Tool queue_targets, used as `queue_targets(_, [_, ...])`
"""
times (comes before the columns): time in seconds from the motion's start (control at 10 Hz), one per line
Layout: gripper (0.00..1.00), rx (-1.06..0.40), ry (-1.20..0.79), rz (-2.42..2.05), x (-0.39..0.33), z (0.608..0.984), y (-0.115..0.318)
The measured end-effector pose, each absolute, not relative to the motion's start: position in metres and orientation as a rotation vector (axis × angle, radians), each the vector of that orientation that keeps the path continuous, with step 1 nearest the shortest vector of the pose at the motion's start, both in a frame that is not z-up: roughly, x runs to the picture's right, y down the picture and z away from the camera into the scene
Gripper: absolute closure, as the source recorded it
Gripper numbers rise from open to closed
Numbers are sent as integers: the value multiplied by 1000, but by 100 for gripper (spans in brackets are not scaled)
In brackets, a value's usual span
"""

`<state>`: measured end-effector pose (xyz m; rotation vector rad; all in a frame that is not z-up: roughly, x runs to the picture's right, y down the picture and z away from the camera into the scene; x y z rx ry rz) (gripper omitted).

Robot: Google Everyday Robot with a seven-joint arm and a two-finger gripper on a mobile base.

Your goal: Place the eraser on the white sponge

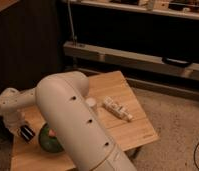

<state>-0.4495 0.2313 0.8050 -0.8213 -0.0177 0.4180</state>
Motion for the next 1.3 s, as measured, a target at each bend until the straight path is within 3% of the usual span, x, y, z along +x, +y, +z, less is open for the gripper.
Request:
queue_targets(0.8, [100,-822,-16,417,-449,803,231])
queue_targets(1.3, [100,-822,-17,415,-450,748,185])
